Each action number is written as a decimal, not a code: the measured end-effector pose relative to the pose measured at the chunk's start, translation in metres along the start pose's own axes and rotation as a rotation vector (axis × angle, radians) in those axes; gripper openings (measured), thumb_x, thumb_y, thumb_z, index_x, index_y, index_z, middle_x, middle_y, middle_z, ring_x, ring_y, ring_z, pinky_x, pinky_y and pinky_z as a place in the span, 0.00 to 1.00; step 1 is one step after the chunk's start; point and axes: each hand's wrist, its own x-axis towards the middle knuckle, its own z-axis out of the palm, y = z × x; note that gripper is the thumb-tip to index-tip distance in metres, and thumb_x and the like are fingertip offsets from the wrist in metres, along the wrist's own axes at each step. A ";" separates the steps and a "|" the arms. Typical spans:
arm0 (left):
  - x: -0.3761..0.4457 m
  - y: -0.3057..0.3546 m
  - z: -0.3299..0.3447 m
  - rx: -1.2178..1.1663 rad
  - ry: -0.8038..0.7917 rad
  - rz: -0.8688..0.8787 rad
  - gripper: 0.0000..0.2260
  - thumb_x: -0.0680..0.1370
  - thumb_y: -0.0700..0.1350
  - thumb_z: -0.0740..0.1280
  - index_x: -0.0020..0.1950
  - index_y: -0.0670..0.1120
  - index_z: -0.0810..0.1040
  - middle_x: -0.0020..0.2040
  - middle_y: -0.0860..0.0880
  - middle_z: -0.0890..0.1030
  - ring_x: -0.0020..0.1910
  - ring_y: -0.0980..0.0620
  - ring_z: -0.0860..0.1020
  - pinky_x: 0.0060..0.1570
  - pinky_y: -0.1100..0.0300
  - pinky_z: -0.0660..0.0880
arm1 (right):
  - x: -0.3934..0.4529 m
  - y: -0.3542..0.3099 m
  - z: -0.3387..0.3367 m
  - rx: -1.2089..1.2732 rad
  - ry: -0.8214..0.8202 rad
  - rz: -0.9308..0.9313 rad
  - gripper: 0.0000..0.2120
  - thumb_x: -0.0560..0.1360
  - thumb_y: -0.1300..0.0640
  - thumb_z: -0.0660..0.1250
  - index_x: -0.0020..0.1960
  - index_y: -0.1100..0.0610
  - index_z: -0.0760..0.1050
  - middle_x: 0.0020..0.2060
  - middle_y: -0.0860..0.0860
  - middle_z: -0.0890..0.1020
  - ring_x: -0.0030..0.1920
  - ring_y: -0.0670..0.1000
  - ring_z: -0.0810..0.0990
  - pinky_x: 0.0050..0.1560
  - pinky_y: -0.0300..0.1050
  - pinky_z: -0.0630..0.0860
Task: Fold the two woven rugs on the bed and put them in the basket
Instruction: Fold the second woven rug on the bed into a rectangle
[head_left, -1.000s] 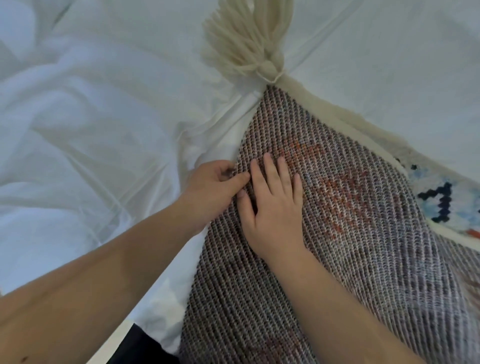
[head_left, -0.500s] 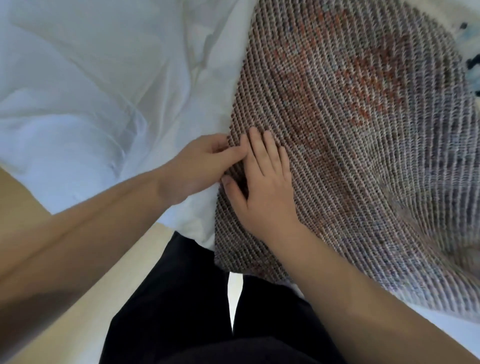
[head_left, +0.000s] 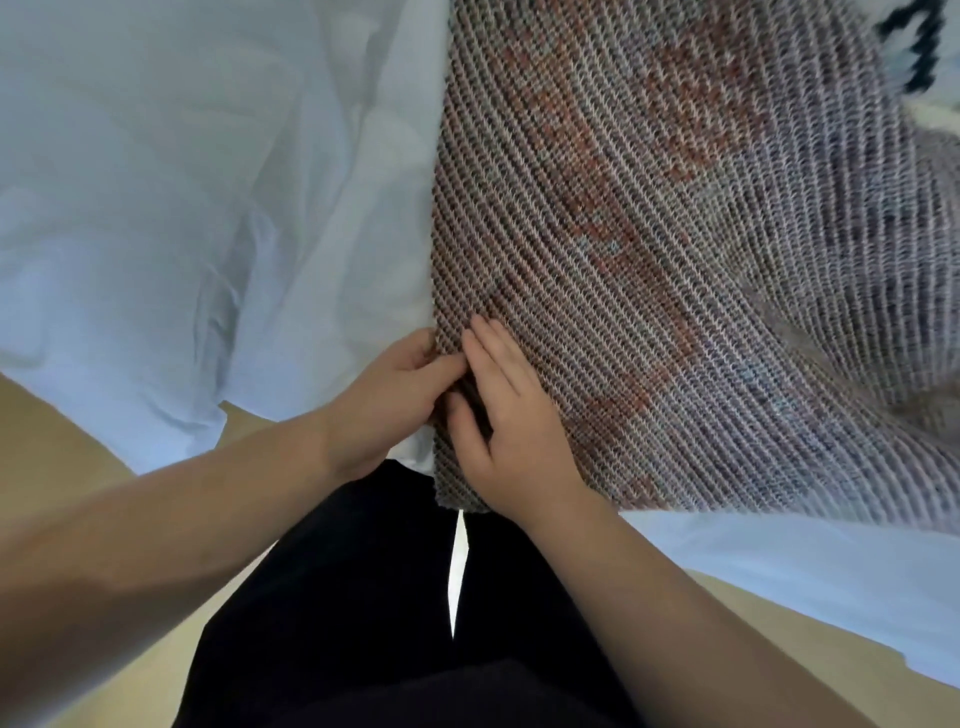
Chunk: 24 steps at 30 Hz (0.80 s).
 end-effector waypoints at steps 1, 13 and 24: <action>-0.002 -0.005 0.002 -0.006 -0.019 -0.020 0.11 0.82 0.41 0.62 0.62 0.45 0.78 0.56 0.47 0.84 0.56 0.51 0.82 0.57 0.55 0.77 | -0.003 0.001 0.001 0.029 -0.001 0.009 0.25 0.79 0.57 0.59 0.73 0.68 0.66 0.74 0.60 0.67 0.77 0.57 0.62 0.76 0.51 0.61; -0.022 -0.038 0.023 0.210 0.163 -0.014 0.10 0.83 0.43 0.62 0.47 0.46 0.83 0.40 0.50 0.86 0.41 0.56 0.83 0.39 0.63 0.77 | -0.039 0.014 0.012 -0.187 -0.060 -0.098 0.27 0.79 0.50 0.56 0.71 0.65 0.71 0.71 0.58 0.73 0.75 0.57 0.66 0.76 0.57 0.58; -0.050 -0.068 0.016 0.030 0.109 -0.171 0.15 0.84 0.50 0.58 0.58 0.43 0.80 0.41 0.47 0.84 0.35 0.53 0.79 0.33 0.62 0.75 | -0.062 0.004 0.025 -0.022 -0.205 -0.053 0.34 0.79 0.42 0.52 0.78 0.62 0.60 0.78 0.55 0.60 0.79 0.51 0.52 0.79 0.49 0.43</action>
